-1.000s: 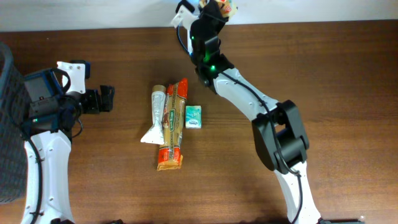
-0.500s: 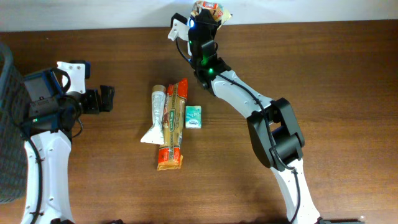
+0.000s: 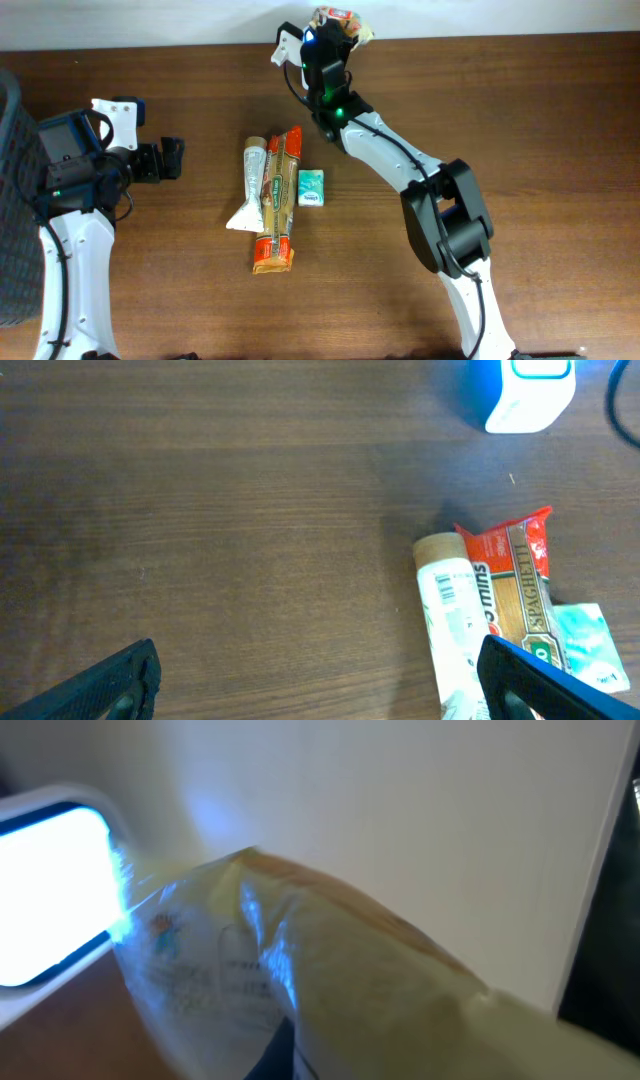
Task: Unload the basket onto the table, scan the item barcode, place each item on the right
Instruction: 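Hold the snack bag barcode in front of the scanner, then carry the snack bag right and release it on the table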
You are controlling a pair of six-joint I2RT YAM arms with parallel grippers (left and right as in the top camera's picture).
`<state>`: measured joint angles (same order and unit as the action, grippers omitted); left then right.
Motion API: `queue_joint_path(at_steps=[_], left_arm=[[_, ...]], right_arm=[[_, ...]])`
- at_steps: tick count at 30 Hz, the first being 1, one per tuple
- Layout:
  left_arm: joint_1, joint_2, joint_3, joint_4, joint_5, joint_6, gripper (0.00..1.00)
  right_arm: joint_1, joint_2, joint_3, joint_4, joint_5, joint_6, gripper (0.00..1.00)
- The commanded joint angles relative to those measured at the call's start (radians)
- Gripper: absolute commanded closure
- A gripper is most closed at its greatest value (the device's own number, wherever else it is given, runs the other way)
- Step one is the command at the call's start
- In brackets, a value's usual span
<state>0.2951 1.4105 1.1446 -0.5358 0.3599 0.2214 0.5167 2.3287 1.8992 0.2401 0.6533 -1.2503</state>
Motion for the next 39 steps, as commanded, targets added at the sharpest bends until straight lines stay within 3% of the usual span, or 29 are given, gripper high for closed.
queue_joint_path(at_steps=[1, 5, 9, 12, 16, 23, 25, 27, 29, 34, 36, 39], left_arm=[[0.001, -0.001, 0.005, 0.000, 0.014, 0.016, 0.01], [0.001, -0.001, 0.005, 0.000, 0.014, 0.016, 0.01], [0.001, -0.001, 0.005, 0.000, 0.014, 0.016, 0.01], [0.001, -0.001, 0.005, 0.000, 0.014, 0.016, 0.01], [0.001, -0.001, 0.005, 0.000, 0.014, 0.016, 0.01], [0.001, -0.001, 0.005, 0.000, 0.014, 0.016, 0.01], [0.001, -0.001, 0.005, 0.000, 0.014, 0.016, 0.01], [0.001, -0.001, 0.005, 0.000, 0.014, 0.016, 0.01], [0.001, -0.001, 0.005, 0.000, 0.014, 0.016, 0.01], [0.001, -0.001, 0.005, 0.000, 0.014, 0.016, 0.01], [0.001, -0.001, 0.005, 0.000, 0.014, 0.016, 0.01], [0.001, -0.001, 0.005, 0.000, 0.014, 0.016, 0.01]], right_arm=[[0.015, -0.236, 0.021, -0.212, 0.059, 0.227, 0.96], [-0.020, -0.448, 0.021, -0.756, -0.142, 0.728, 0.96], [-0.204, -0.528, 0.021, -1.165, -0.486, 1.104, 0.96], [-0.399, -0.506, 0.021, -1.332, -0.702, 1.194, 0.96], [-0.624, -0.438, -0.017, -1.397, -0.959, 1.204, 0.96], [-0.841, -0.227, -0.111, -1.361, -0.944, 1.204, 0.95], [-0.873, -0.211, -0.111, -1.363, -0.917, 1.218, 0.43], [-0.888, -0.222, -0.093, -1.381, -0.887, 1.274, 0.06], [-0.891, -0.237, -0.056, -1.416, -0.887, 1.294, 0.01], [-0.817, -0.262, 0.097, -1.600, -0.997, 1.293, 0.01], [-0.755, -0.261, 0.103, -1.612, -1.146, 1.292, 0.01], [-0.649, -0.256, 0.102, -1.599, -1.162, 1.292, 0.01]])
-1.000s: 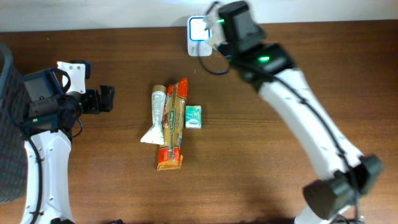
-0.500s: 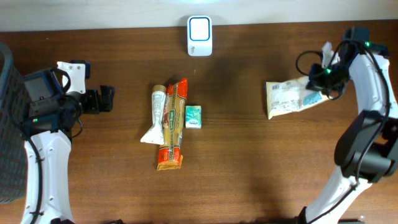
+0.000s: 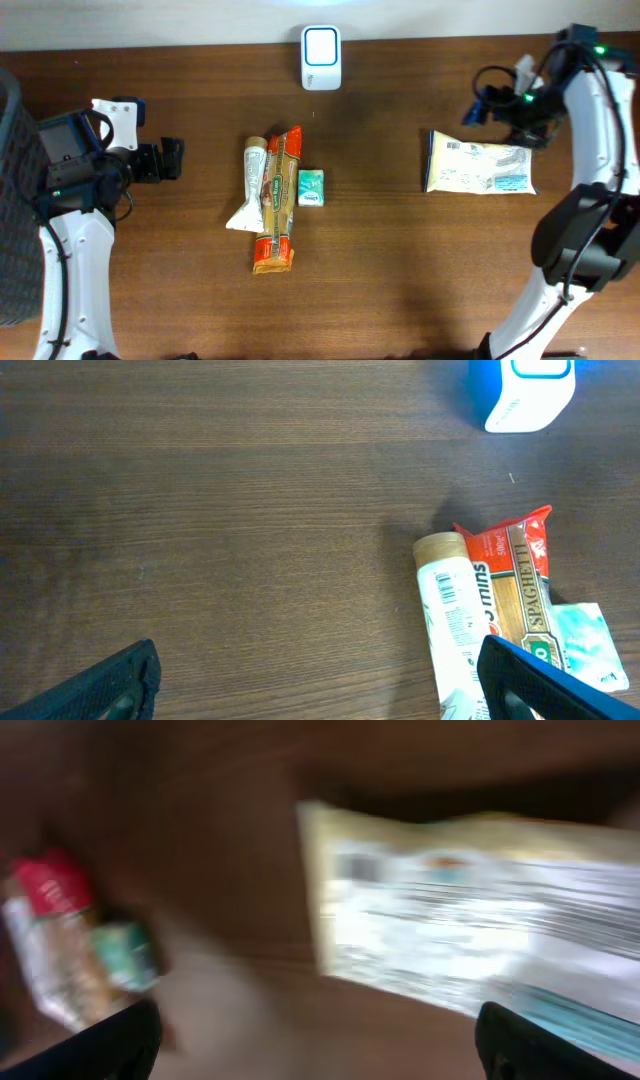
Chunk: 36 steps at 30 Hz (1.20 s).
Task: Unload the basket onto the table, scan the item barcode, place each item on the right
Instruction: 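Carry the snack bag right and release it on the table, then reach the right gripper to the green tissue pack and grasp it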
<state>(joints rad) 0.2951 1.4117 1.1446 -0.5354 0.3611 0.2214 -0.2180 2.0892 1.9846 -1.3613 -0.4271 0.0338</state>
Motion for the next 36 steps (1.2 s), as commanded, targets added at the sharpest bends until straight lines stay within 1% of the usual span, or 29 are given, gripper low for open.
queue_joint_path(at_steps=[1, 3, 5, 6, 8, 10, 12, 15, 19, 21, 24, 26, 27, 30, 31, 33, 36], left_arm=[[0.001, -0.002, 0.005, -0.001, 0.013, 0.016, 0.01], [0.001, -0.002, 0.005, -0.001, 0.013, 0.016, 0.01], [0.001, -0.002, 0.005, -0.001, 0.013, 0.016, 0.01], [0.001, -0.002, 0.005, -0.001, 0.013, 0.016, 0.01], [0.001, -0.002, 0.005, -0.001, 0.013, 0.016, 0.01], [0.001, -0.002, 0.005, -0.001, 0.013, 0.016, 0.01], [0.001, -0.002, 0.005, -0.001, 0.013, 0.016, 0.01], [0.001, -0.002, 0.005, -0.001, 0.013, 0.016, 0.01], [0.001, -0.002, 0.005, -0.001, 0.013, 0.016, 0.01], [0.001, -0.002, 0.005, -0.001, 0.013, 0.016, 0.01], [0.001, -0.002, 0.005, -0.001, 0.013, 0.016, 0.01], [0.001, -0.002, 0.005, -0.001, 0.013, 0.016, 0.01], [0.001, -0.002, 0.005, -0.001, 0.013, 0.016, 0.01], [0.001, -0.002, 0.005, -0.001, 0.013, 0.016, 0.01], [0.001, -0.002, 0.005, -0.001, 0.013, 0.016, 0.01], [0.001, -0.002, 0.005, -0.001, 0.013, 0.016, 0.01], [0.001, -0.002, 0.005, -0.001, 0.013, 0.016, 0.01]], right_arm=[[0.133, -0.015, 0.016, 0.004, -0.080, -0.005, 0.01], [0.241, -0.004, 0.015, 0.005, -0.042, -0.010, 0.01], [0.320, 0.009, 0.002, 0.035, -0.029, 0.025, 0.12], [0.383, 0.027, -0.012, 0.072, -0.029, 0.079, 0.23], [0.461, 0.052, -0.032, 0.117, -0.010, 0.121, 0.34], [0.534, 0.063, -0.092, 0.185, 0.050, 0.212, 0.38], [0.600, 0.063, -0.182, 0.275, 0.050, 0.282, 0.38], [0.650, 0.063, -0.299, 0.374, 0.046, 0.332, 0.41], [0.672, 0.063, -0.426, 0.524, 0.035, 0.376, 0.46], [0.673, 0.063, -0.451, 0.565, 0.019, 0.376, 0.47], [0.697, 0.064, -0.459, 0.605, 0.020, 0.376, 0.53], [0.713, 0.064, -0.460, 0.627, 0.023, 0.376, 0.54], [0.716, 0.064, -0.460, 0.634, 0.037, 0.378, 0.56], [0.716, 0.064, -0.470, 0.635, 0.097, 0.418, 0.66], [0.715, 0.064, -0.478, 0.636, 0.105, 0.421, 0.73], [0.704, 0.064, -0.483, 0.632, 0.111, 0.439, 0.76], [0.677, 0.064, -0.483, 0.611, 0.111, 0.439, 0.77]])
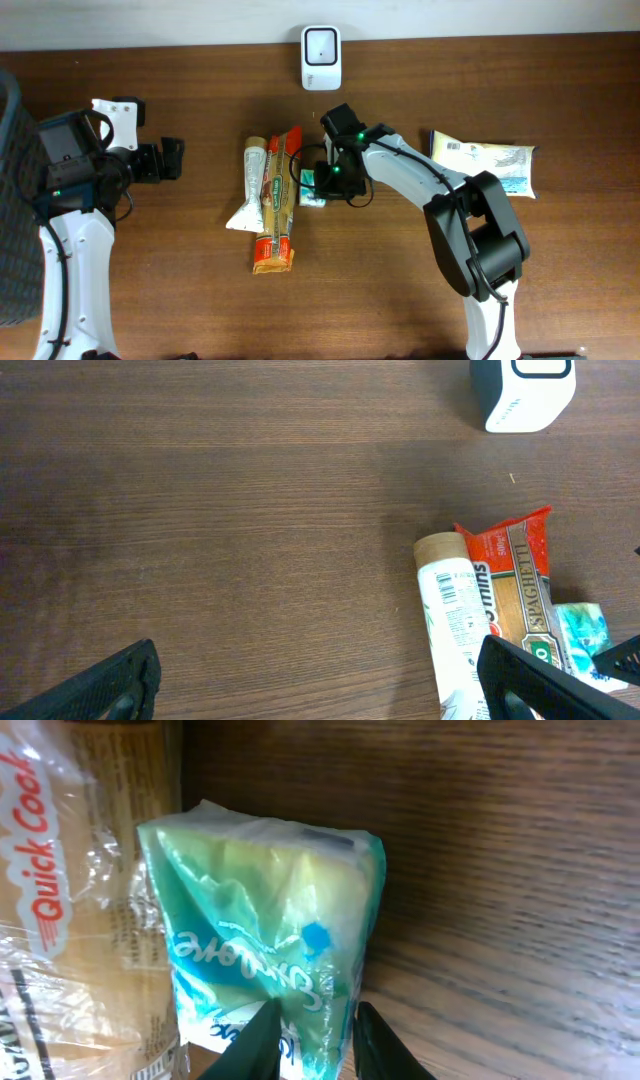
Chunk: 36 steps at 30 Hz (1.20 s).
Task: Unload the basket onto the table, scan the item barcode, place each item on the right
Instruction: 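Reach the right gripper to the green tissue pack and grasp it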
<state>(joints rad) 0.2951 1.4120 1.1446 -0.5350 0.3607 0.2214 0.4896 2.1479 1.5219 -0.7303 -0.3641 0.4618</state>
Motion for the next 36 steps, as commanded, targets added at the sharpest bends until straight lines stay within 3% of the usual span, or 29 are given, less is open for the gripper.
queue_joint_path(at_steps=[1, 4, 5, 7, 12, 16, 19, 20, 22, 23, 24, 25, 27, 28, 29, 30, 31, 33, 36], left_arm=[[0.001, -0.002, 0.005, -0.001, 0.013, 0.016, 0.01], [0.001, -0.002, 0.005, -0.001, 0.013, 0.016, 0.01], [0.001, -0.002, 0.005, -0.001, 0.013, 0.016, 0.01], [0.001, -0.002, 0.005, -0.001, 0.013, 0.016, 0.01], [0.001, -0.002, 0.005, -0.001, 0.013, 0.016, 0.01], [0.001, -0.002, 0.005, -0.001, 0.013, 0.016, 0.01], [0.001, -0.002, 0.005, -0.001, 0.013, 0.016, 0.01], [0.001, -0.002, 0.005, -0.001, 0.013, 0.016, 0.01], [0.001, -0.002, 0.005, -0.001, 0.013, 0.016, 0.01], [0.001, -0.002, 0.005, -0.002, 0.013, 0.016, 0.01], [0.001, -0.002, 0.005, -0.001, 0.013, 0.016, 0.01], [0.001, -0.002, 0.005, -0.001, 0.013, 0.016, 0.01], [0.001, -0.002, 0.005, -0.001, 0.013, 0.016, 0.01], [0.001, -0.002, 0.005, -0.001, 0.013, 0.016, 0.01], [0.001, -0.002, 0.005, -0.001, 0.013, 0.016, 0.01], [0.001, -0.002, 0.005, -0.001, 0.013, 0.016, 0.01], [0.001, -0.002, 0.005, -0.001, 0.013, 0.016, 0.01], [0.001, -0.002, 0.005, -0.002, 0.013, 0.016, 0.01], [0.001, -0.002, 0.005, -0.001, 0.013, 0.016, 0.01]], right_arm=[[-0.039, 0.006, -0.020, -0.026, 0.048, 0.011, 0.77], [-0.055, 0.006, -0.020, -0.040, 0.048, 0.011, 0.80], [-0.059, 0.006, -0.020, -0.040, 0.047, 0.010, 0.89], [-0.059, 0.006, -0.020, -0.041, 0.048, -0.002, 0.94], [-0.059, -0.006, 0.017, -0.072, 0.033, -0.108, 0.96], [-0.059, -0.055, 0.122, -0.187, 0.169, -0.290, 0.96], [-0.058, -0.060, 0.141, -0.222, 0.253, -0.646, 0.96], [-0.058, -0.060, 0.131, -0.207, 0.365, -0.735, 0.95], [-0.060, -0.060, 0.131, -0.177, 0.523, -0.777, 0.79], [-0.060, -0.060, 0.132, -0.132, 0.614, -0.776, 0.51], [-0.060, -0.060, 0.132, -0.113, 0.615, -0.776, 0.40], [-0.059, -0.060, 0.137, -0.093, 0.605, -0.775, 0.37], [-0.058, -0.060, 0.158, -0.056, 0.566, -0.677, 0.34], [-0.058, -0.060, 0.169, -0.024, 0.509, -0.598, 0.40], [-0.060, -0.060, 0.169, 0.019, 0.460, -0.508, 0.53], [-0.061, -0.057, 0.169, 0.043, 0.445, -0.391, 0.77], [-0.061, -0.047, 0.169, 0.053, 0.446, -0.260, 0.88], [-0.061, -0.019, 0.167, 0.039, 0.424, -0.028, 0.92], [-0.047, 0.031, 0.166, 0.032, 0.355, 0.106, 0.95]])
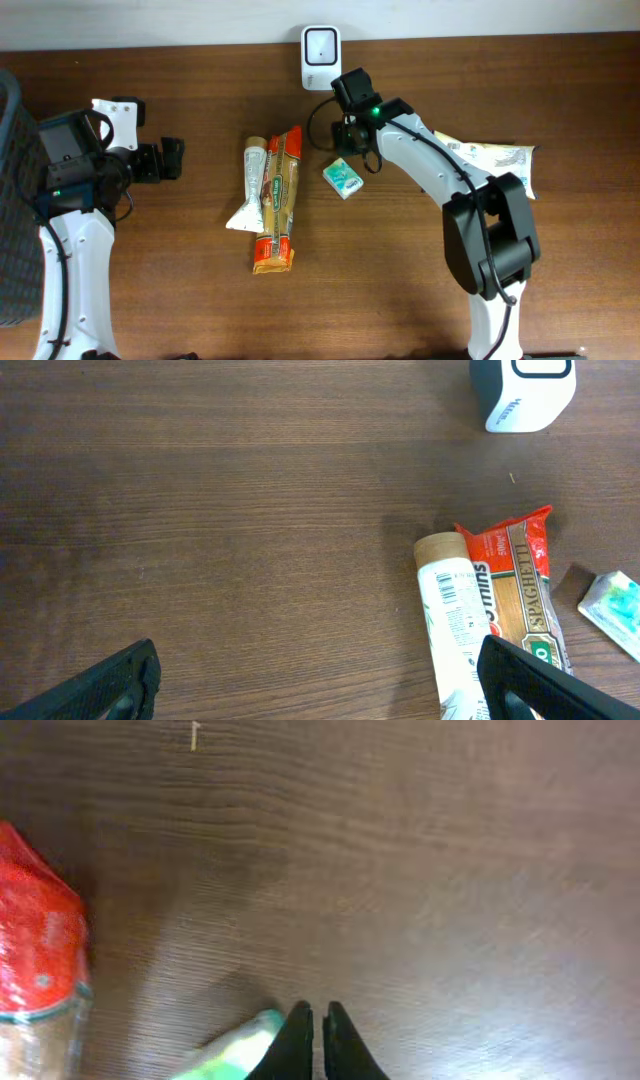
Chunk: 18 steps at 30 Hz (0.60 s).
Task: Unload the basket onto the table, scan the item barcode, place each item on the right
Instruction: 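Reach the right gripper to the green tissue pack and grasp it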
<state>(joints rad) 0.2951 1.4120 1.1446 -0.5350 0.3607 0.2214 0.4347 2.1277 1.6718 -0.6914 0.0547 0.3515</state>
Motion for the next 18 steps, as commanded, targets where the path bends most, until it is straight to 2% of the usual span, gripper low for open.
queue_joint_path(at_steps=[1, 4, 8, 10, 12, 15, 18], left_arm=[[0.001, -0.002, 0.005, -0.001, 0.013, 0.016, 0.01], [0.001, -0.002, 0.005, -0.001, 0.013, 0.016, 0.01], [0.001, -0.002, 0.005, -0.001, 0.013, 0.016, 0.01], [0.001, -0.002, 0.005, -0.001, 0.013, 0.016, 0.01], [0.001, -0.002, 0.005, -0.001, 0.013, 0.016, 0.01], [0.001, -0.002, 0.005, -0.001, 0.013, 0.016, 0.01], [0.001, -0.002, 0.005, -0.001, 0.013, 0.016, 0.01]], right_arm=[[0.013, 0.069, 0.016, -0.005, -0.065, 0.220, 0.95], [0.018, 0.117, 0.016, 0.000, -0.151, 0.224, 0.95], [0.019, 0.118, 0.016, -0.005, -0.420, -0.007, 0.96], [0.018, 0.113, 0.016, -0.069, -0.551, -0.150, 0.96], [0.017, 0.106, 0.019, -0.193, -0.552, -0.258, 0.96], [-0.019, 0.102, 0.063, -0.432, -0.358, -0.269, 0.96], [-0.079, 0.100, 0.126, -0.557, -0.275, -0.270, 0.96]])
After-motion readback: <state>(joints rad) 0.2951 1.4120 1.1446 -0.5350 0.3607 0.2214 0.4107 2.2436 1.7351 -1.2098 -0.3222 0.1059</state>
